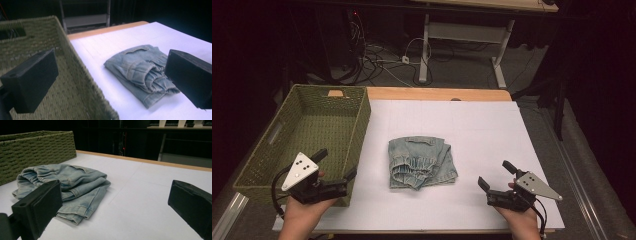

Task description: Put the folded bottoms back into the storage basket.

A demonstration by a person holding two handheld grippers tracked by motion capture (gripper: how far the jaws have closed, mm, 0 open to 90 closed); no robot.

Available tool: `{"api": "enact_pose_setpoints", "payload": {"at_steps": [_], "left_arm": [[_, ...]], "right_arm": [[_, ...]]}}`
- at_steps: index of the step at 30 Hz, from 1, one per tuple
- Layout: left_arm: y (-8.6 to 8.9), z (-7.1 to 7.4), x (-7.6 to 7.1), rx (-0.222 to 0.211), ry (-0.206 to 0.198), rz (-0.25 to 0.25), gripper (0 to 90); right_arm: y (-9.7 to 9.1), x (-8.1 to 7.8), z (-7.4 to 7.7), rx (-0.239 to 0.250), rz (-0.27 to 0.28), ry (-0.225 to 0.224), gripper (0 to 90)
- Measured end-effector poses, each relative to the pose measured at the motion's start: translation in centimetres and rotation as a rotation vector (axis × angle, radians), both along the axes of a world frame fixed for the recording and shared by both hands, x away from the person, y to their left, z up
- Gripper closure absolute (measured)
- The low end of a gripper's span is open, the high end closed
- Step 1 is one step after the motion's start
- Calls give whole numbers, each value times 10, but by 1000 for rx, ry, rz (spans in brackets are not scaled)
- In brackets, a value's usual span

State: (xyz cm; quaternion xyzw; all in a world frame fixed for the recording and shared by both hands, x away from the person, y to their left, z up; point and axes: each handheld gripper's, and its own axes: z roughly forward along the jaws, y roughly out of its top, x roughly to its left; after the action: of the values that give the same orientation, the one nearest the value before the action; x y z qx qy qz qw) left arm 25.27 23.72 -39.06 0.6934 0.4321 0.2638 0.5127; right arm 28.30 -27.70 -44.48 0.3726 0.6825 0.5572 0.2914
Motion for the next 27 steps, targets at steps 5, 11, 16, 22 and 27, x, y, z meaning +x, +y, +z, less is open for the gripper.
{"api": "enact_pose_setpoints", "payload": {"at_steps": [5,11,16,22,27], "left_arm": [[0,0,-3,10,-7,5,0],[-4,2,-4,10,-16,-3,0],[-9,2,-4,1,-10,-29,0],[-21,5,-7,-8,-19,-60,0],[-51,3,-9,-18,-19,-104,0]], "right_arm": [[0,-3,1,-2,2,-12,2],[0,-2,1,-3,3,-13,2],[-1,-2,1,-1,0,-10,2],[5,3,0,-7,10,4,2],[15,10,2,-2,34,22,3]]}}
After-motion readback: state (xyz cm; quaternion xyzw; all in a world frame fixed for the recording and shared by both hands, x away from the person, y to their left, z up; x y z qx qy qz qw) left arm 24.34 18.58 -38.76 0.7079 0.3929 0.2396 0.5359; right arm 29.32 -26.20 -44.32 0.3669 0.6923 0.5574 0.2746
